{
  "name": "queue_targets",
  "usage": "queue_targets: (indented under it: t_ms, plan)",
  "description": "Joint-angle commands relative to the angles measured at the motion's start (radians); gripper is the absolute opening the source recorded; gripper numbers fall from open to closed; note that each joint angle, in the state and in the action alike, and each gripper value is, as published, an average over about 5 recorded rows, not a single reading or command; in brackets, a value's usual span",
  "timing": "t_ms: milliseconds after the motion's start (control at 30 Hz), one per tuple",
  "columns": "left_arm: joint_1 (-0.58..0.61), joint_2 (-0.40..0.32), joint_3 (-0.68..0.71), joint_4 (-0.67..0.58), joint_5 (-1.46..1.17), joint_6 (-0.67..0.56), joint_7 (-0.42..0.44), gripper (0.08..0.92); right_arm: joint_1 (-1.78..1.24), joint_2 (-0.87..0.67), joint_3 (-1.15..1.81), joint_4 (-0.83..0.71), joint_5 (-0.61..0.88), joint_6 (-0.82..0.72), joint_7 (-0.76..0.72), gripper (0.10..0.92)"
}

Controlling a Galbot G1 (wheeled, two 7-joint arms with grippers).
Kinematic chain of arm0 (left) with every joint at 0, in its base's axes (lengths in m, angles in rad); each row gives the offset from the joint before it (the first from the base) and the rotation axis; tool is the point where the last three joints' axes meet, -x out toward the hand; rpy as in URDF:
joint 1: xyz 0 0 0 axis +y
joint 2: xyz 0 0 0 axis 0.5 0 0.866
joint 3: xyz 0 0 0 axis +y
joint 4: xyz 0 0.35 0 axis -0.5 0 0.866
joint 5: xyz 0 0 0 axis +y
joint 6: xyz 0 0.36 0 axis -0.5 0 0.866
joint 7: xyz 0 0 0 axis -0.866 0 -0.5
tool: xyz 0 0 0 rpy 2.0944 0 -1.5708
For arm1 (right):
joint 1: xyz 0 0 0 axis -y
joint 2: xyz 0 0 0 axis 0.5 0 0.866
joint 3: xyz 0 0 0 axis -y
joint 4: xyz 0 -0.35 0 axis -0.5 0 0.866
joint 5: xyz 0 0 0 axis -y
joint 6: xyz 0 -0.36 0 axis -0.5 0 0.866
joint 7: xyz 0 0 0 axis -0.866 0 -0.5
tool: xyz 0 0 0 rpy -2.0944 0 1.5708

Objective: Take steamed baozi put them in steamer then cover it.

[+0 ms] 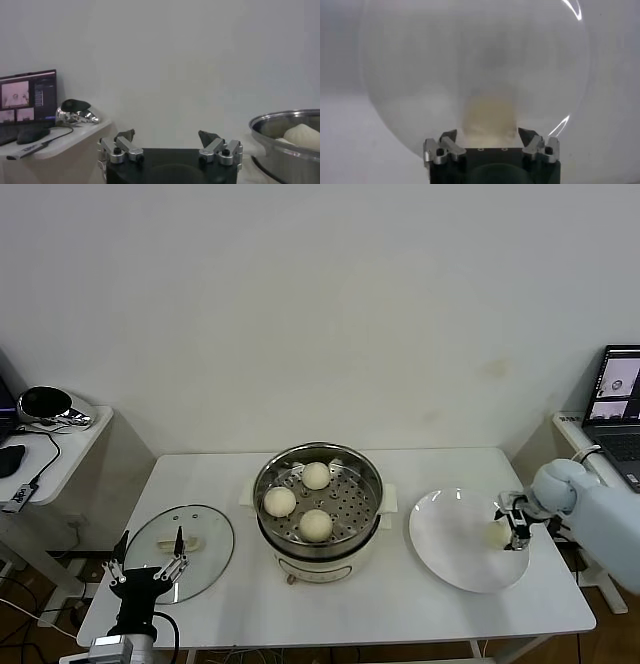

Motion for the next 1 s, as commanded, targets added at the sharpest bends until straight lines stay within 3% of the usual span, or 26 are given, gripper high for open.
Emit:
queue_targets:
  t_ms: [33, 467, 733, 1000]
  plan:
    - [0.001, -0.001, 0.001, 0.0, 0.001, -0.001, 0.0, 0.823, -0.014, 0.024, 0.013, -0.019, -0.014, -0.002, 0.0, 0.68]
    - [-0.004, -0.001, 0.001, 0.003, 0.0, -0.002, -0.001, 0.823, 0.218, -0.119, -0.172, 0.144, 0.09, -0.042, -0.042, 0.573]
    - [-0.016, 0.0, 0.014, 0.008, 0.001, 0.002, -0.001, 0.823, 0.614, -0.147, -0.469, 0.287, 0.361, -0.154, -0.032, 0.571]
    - [-0.025, 0.002, 0.024, 0.007, 0.003, 0.005, 0.0, 0.823, 0.961, 0.017, -0.743, 0.404, 0.641, -0.303, 0.047, 0.589]
